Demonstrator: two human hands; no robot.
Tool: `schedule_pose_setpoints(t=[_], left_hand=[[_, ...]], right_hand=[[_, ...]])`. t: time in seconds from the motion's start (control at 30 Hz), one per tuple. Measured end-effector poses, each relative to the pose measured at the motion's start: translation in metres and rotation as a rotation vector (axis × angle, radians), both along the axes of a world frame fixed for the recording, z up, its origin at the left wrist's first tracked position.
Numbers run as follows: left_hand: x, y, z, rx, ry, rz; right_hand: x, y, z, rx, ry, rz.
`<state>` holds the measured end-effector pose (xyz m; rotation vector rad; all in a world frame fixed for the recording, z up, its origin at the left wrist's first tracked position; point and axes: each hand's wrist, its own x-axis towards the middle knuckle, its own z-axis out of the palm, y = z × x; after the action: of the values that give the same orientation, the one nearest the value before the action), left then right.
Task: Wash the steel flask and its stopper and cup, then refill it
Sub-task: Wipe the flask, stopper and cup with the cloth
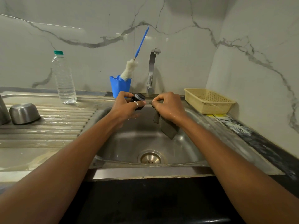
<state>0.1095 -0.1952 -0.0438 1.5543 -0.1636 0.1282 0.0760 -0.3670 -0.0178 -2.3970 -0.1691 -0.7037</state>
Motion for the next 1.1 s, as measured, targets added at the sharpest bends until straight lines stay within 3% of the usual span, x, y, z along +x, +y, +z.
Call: schedule_pose_setpoints(t=[0.27, 0.47, 0.63, 0.77, 0.9, 1.1], left_hand=[[-0.004, 0.007, 0.009, 0.012, -0.079, 0.054], [-0.018, 0.044, 0.033, -0.085, -0.001, 0.109], [-0.039, 0.113, 0.065, 0.122, 0.030, 0.123], [-0.047, 0.170, 0.080, 0.426, -0.017, 0.216], [-0.046, 0.210, 0.074, 0.774, -0.067, 0.320], [-0.049, 0.233, 0.064, 0.975, -0.069, 0.255]], right_hand=[[-0.004, 0.018, -0.001, -0.001, -0.060, 0.010], [-0.013, 0.050, 0.010, 0.084, -0.083, 0.041], [-0.017, 0.089, 0.026, 0.284, -0.039, 0.061], [-0.013, 0.118, 0.023, 0.424, 0.046, 0.068], [-0.008, 0.147, 0.019, 0.455, 0.126, 0.062], [-0.001, 0.181, 0.008, 0.472, 0.186, 0.120]])
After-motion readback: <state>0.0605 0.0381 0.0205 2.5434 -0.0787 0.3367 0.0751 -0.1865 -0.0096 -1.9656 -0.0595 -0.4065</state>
